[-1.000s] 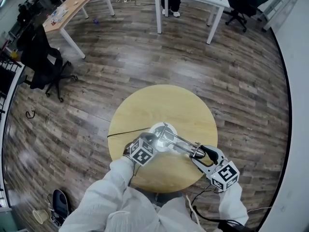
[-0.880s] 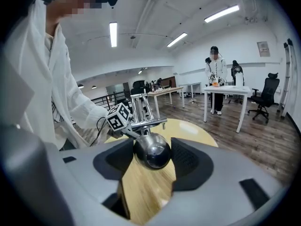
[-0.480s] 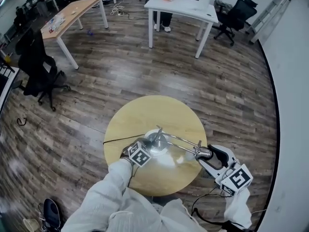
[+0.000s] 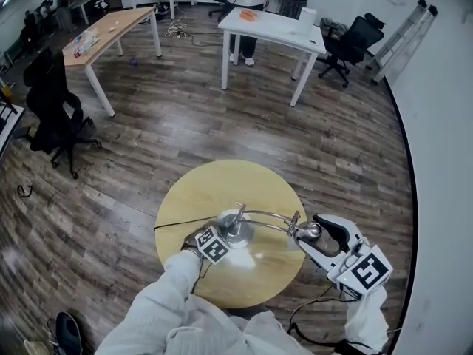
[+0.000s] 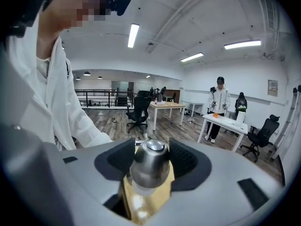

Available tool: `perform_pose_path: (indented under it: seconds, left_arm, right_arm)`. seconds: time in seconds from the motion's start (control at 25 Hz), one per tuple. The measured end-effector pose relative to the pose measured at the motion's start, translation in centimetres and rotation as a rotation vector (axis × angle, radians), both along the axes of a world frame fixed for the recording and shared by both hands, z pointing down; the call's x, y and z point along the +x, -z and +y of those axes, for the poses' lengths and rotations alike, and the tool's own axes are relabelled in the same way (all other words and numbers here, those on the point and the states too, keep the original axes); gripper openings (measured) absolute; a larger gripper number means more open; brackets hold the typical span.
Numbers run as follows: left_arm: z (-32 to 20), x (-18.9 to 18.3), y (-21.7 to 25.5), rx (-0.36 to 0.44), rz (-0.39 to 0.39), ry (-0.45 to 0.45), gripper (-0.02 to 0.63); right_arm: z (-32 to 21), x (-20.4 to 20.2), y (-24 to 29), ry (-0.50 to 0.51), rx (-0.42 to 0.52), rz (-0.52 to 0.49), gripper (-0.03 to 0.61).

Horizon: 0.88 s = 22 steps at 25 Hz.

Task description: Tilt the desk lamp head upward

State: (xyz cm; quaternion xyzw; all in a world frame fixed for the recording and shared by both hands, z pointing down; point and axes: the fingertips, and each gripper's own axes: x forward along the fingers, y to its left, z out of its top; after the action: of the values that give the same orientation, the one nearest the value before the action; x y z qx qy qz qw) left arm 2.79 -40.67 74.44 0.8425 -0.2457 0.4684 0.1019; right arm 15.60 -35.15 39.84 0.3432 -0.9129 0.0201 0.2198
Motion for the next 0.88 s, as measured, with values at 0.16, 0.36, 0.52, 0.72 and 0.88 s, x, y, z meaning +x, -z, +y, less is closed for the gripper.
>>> perform_pose_path:
  seconds: [0.16,0.36,0.52,0.72,0.88]
  left_arm:
    - [-0.1,0.0,0.1,0.003,-0.004,-0.003,-0.006]
    - [0.0,0.3,0.1,0.0,-0.009,-0.017,-0.006]
    - [0.2,0.1,0.1,-0.004,-0.015,-0.036,-0.006]
    - [-0.2,-0.1,0.6,0.0,-0.023,-0.057,-0.006]
    - [-0.2,0.0,0.3,-0.003,-0.028,-0.066,-0.006]
  right_arm:
    - [-1.1,-2.3,2.7,0.05,0.027,0.051,0.236]
    - [-2.2,-5.2,4.4,0.114,-0.003,0.182,0.236]
    - [-3.1,-7.5,5.6,0.158,-0.021,0.223,0.236]
    - [-4.7,-10.5,6.9,0.203,-0.043,0.267,0.236]
    - [-5.4,-11.9,6.9,0.236,-0.071,0.309,0.236]
